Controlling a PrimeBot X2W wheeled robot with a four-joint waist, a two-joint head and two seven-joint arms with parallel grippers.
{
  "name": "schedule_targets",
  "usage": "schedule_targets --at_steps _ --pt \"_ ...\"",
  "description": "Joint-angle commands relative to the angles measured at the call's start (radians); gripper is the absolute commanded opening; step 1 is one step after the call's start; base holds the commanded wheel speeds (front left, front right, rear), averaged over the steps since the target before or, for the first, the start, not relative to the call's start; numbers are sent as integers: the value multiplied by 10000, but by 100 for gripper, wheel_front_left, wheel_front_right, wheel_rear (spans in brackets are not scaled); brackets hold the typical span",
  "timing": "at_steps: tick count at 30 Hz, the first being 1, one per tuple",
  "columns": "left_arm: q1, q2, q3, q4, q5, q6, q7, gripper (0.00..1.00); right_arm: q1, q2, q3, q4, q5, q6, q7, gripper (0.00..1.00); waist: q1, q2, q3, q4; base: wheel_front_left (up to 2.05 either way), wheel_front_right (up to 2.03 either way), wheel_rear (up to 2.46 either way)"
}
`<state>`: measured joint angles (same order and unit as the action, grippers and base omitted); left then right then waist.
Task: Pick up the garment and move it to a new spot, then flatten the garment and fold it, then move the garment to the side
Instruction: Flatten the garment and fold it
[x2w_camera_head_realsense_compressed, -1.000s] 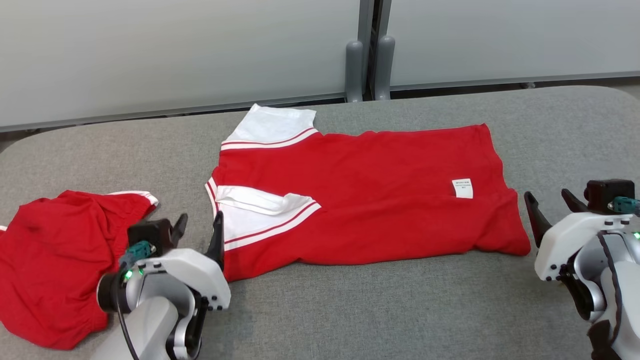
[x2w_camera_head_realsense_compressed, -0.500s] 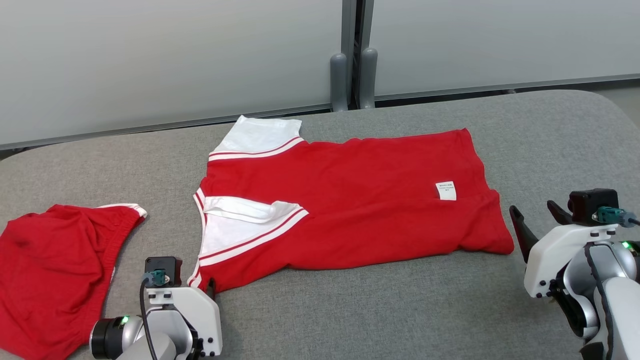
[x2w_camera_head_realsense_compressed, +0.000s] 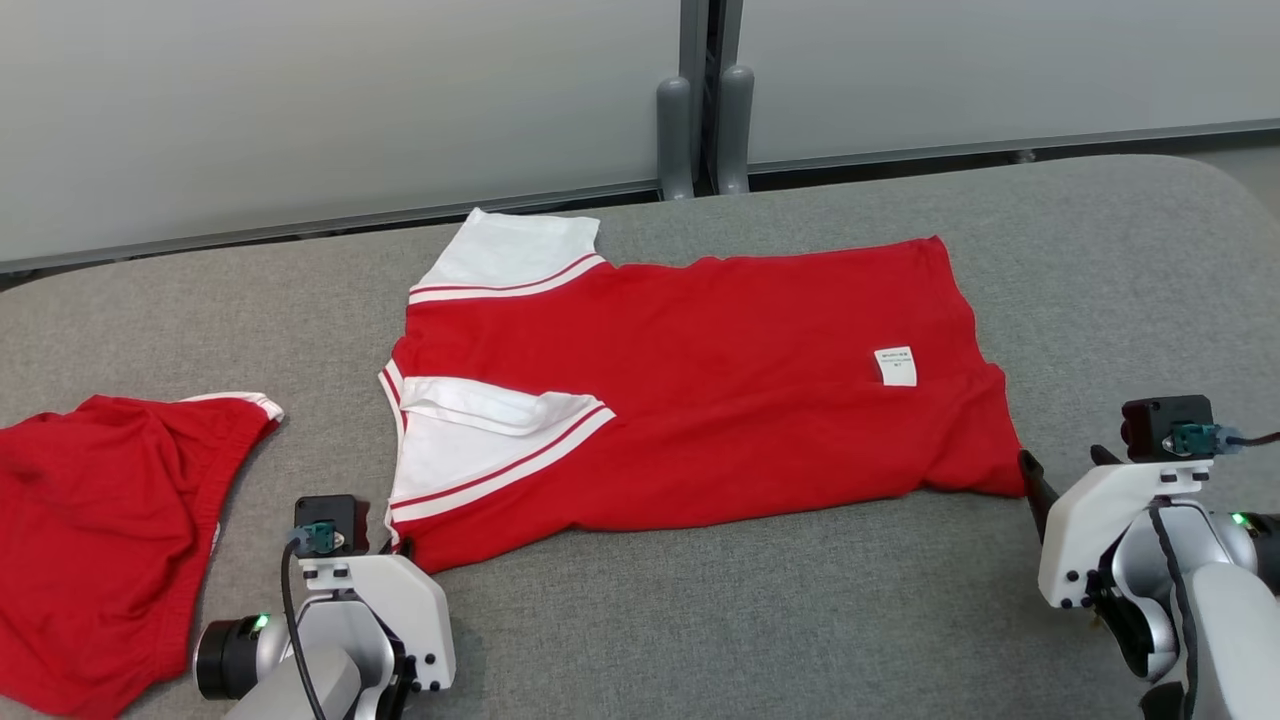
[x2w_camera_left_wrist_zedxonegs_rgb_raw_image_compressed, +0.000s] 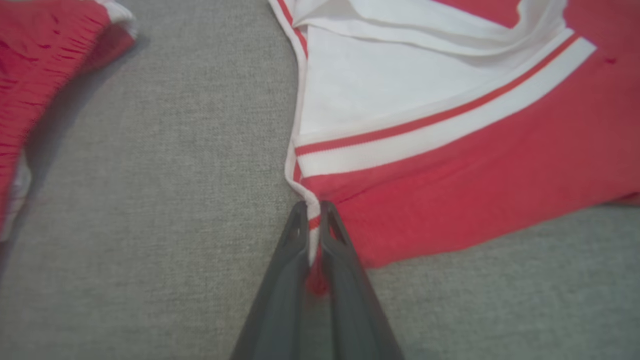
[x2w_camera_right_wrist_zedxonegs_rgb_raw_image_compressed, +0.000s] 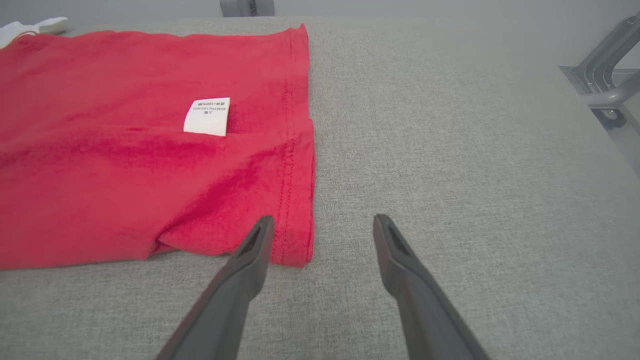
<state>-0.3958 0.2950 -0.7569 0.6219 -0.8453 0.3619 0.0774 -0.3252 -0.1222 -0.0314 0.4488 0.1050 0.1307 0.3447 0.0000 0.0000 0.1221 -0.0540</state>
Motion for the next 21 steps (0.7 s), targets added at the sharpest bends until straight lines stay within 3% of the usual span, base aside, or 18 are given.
schedule_targets --at_steps 1,13,14,15,19,20,21 --pt "61 40 -10 172 -17 5 58 0 -135 6 -64 57 -28 2 42 100 0 0 52 45 0 0 0" --pt "-262 -169 -222 551 136 -399 -304 0 -1122 432 -860 2072 -558 2 669 97 0 0 242 571 0 0 0" --pt "-287 -168 -232 569 149 -427 -315 0 -1197 444 -941 2201 -559 2 661 66 0 0 252 588 0 0 0" --pt "-313 -171 -232 571 155 -455 -350 0 -1267 466 -982 2359 -590 1 696 45 0 0 258 602 0 0 0" --pt "-382 -146 -177 581 140 -481 -490 0 -1390 567 -1048 2906 -553 1 792 16 0 0 256 620 0 0 0" --pt "-369 -148 -157 585 109 -501 -537 0 -1430 576 -1004 2942 -546 1 632 0 0 0 245 616 0 0 0" --pt "-336 -137 -136 587 67 -536 -570 0 -1435 570 -1008 2991 -523 1 524 0 0 0 225 610 0 0 0"
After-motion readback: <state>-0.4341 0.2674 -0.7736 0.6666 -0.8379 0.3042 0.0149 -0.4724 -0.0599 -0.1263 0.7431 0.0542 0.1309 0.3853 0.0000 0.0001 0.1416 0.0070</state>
